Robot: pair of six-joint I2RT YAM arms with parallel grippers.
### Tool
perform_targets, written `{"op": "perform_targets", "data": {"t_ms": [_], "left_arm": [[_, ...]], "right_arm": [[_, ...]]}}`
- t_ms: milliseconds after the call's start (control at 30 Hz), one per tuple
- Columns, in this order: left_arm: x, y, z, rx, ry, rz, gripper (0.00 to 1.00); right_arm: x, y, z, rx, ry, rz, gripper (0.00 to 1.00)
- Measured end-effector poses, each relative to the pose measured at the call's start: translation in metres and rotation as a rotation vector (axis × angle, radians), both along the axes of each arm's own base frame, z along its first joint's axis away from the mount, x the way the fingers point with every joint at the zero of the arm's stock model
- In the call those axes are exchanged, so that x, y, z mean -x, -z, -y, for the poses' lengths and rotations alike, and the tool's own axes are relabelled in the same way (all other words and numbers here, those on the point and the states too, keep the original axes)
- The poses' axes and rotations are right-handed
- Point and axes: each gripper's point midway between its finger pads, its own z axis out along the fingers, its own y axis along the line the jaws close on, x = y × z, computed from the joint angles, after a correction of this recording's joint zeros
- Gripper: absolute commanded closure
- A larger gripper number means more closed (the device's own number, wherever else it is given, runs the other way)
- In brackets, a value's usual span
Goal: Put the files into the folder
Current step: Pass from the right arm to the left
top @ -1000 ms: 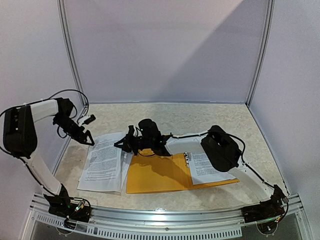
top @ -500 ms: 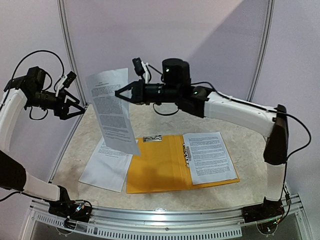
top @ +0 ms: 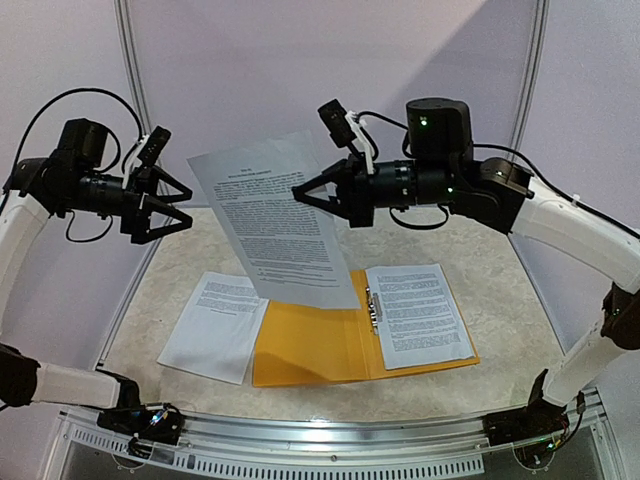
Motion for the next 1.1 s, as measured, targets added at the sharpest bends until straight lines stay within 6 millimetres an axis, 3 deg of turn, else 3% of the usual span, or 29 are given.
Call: {"op": "perform_targets", "data": {"t_ms": [67,200,367,500,600,700,733,833,867,967,1000,1067,1100], "left_arm": [[0.008,-0.010,0.012,0.025,0.029,0.024,0.00],[0.004,-0.030,0.028,0.118,0.026,0.049,0.01],[0.015,-0.024,0.067,0.164,0.110,0.008,0.00],[0.009,-0.030,0.086,0.206,0.127,0.004,0.05],[0.005,-0.035,0.102,0.242,0.148,-0.001,0.32],[0.005,-0.040,0.120,0.280,0.185,-0.022,0.87],[0.005,-0.041,0.123,0.289,0.192,-0.034,0.99],[0.006,-0.043,0.133,0.314,0.214,-0.061,1.00],[0.007,-0.044,0.136,0.322,0.223,-0.065,1.00],[0.012,-0.046,0.146,0.341,0.247,-0.080,1.00],[0.011,-0.046,0.149,0.347,0.250,-0.087,1.00],[0.007,-0.045,0.155,0.356,0.249,-0.101,1.00],[0.004,-0.044,0.158,0.358,0.247,-0.109,1.00]], "right_arm": [[0.007,0.002,0.010,-0.003,-0.015,0.026,1.00],[0.019,-0.006,0.030,-0.033,-0.043,0.068,1.00],[0.025,-0.037,0.056,-0.117,-0.062,0.128,1.00],[0.027,-0.052,0.071,-0.168,-0.078,0.151,1.00],[0.024,-0.052,0.076,-0.176,-0.087,0.143,1.00],[0.018,-0.048,0.081,-0.170,-0.089,0.123,1.00],[0.016,-0.046,0.082,-0.169,-0.085,0.117,1.00],[0.001,-0.040,0.089,-0.160,-0.054,0.089,1.00],[-0.004,-0.038,0.092,-0.158,-0.041,0.080,0.95],[-0.020,-0.031,0.100,-0.147,0.008,0.045,0.43],[-0.027,-0.027,0.103,-0.142,0.036,0.035,0.32],[-0.042,-0.017,0.110,-0.128,0.097,0.018,0.19],[-0.051,-0.007,0.115,-0.119,0.131,0.003,0.17]]}}
